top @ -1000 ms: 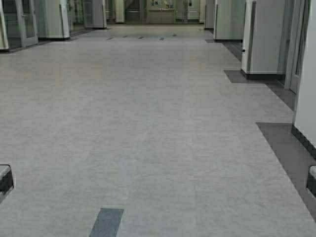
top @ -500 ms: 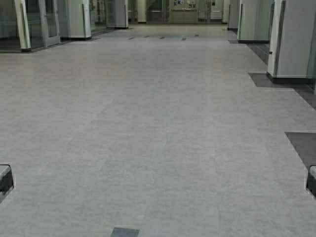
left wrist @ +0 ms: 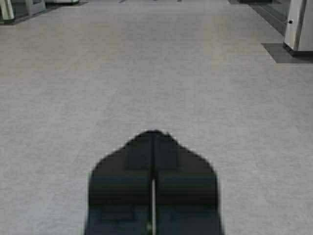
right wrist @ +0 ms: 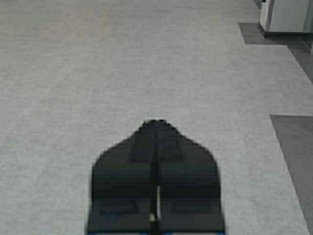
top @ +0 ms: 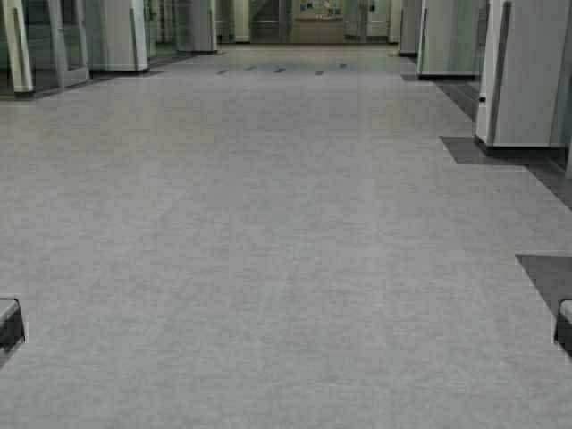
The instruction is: Navigate to elevator, push the call button, then enter the elevator
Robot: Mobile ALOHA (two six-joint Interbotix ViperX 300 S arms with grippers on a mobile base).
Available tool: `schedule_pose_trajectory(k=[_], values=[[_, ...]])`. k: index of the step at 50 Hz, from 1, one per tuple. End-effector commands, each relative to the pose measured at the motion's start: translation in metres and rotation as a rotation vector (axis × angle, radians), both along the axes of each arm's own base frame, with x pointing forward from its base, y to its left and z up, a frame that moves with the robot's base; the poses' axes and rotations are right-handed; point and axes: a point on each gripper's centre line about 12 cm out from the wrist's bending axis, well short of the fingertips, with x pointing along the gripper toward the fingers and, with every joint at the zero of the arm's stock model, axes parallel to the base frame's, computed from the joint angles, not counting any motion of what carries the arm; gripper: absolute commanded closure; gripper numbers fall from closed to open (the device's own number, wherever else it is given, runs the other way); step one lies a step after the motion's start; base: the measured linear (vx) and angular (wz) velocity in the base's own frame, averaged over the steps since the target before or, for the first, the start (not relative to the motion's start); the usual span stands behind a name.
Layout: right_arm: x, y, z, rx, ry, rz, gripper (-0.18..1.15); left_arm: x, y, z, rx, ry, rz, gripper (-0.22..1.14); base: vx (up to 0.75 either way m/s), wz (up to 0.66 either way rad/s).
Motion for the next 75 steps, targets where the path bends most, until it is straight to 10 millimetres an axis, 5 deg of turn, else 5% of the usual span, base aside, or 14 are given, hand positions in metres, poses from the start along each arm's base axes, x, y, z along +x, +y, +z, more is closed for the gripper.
schedule_pose_trajectory(k=[1, 75], values=[[0.001, 0.000, 0.007, 0.003, -0.023, 0.001, 0.92, 0.001, 0.000, 0.004, -0.002, -0.014, 0.000, 0.89, 0.52, -0.05], [0.004, 0.000, 0.011, 0.022, -0.030, 0.000, 0.92, 0.001, 0.000, 0.007, 0.035, -0.057, 0.005, 0.89, 0.57, 0.17]])
